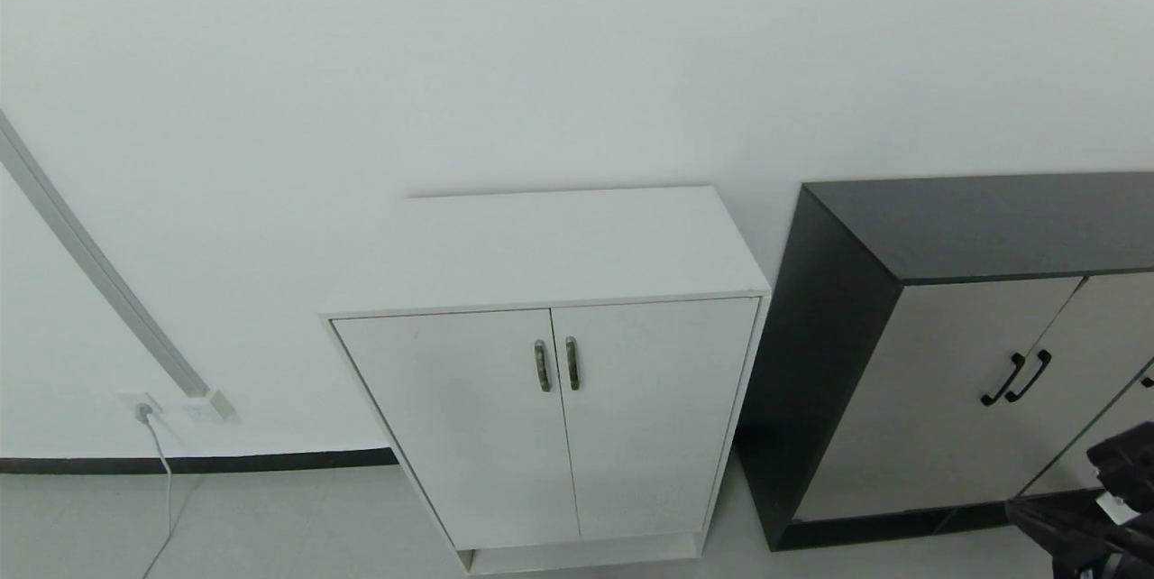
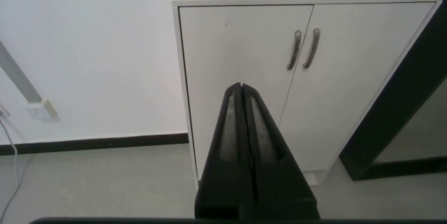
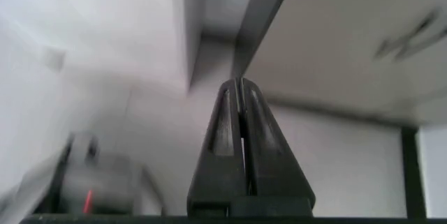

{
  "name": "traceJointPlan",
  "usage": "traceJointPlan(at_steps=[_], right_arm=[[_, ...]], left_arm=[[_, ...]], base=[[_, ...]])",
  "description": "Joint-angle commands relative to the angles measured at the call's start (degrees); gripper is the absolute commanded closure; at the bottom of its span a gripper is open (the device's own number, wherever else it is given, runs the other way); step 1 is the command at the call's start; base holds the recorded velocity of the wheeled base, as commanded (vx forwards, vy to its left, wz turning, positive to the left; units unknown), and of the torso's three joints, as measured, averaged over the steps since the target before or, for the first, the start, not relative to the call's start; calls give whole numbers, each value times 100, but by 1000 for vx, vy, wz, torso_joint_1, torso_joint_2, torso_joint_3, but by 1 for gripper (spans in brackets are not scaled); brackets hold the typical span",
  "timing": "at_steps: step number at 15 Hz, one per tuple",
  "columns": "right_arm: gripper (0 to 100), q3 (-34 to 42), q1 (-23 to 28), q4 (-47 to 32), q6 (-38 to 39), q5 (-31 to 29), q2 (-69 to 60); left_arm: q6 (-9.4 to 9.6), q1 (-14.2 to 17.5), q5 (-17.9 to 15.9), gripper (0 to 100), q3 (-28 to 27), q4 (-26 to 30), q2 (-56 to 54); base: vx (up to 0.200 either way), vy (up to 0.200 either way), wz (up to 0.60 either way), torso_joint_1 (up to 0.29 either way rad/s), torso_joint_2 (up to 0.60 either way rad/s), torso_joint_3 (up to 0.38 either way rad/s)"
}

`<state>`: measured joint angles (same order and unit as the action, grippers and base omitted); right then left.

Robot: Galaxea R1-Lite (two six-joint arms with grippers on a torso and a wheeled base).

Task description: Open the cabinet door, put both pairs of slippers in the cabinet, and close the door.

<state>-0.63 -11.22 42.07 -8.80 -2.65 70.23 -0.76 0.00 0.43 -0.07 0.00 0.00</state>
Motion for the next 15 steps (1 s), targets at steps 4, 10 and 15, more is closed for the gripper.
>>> traceJointPlan(at_steps=[4, 10, 15], right_arm=[[100, 63, -162, -2607, -69, 651, -2119], [100, 63, -144, -3811, 1, 678, -3490], [100, 63, -206, -4005, 177, 976, -4483]], left_arm=[[-4, 0, -8, 100, -1, 0, 9], [-4, 0, -8, 100, -1, 9, 9], [-4, 0, -8, 100, -1, 9, 9]], base=[[0, 0, 0, 0, 0, 0], [0, 0, 0, 0, 0, 0], [0, 0, 0, 0, 0, 0]])
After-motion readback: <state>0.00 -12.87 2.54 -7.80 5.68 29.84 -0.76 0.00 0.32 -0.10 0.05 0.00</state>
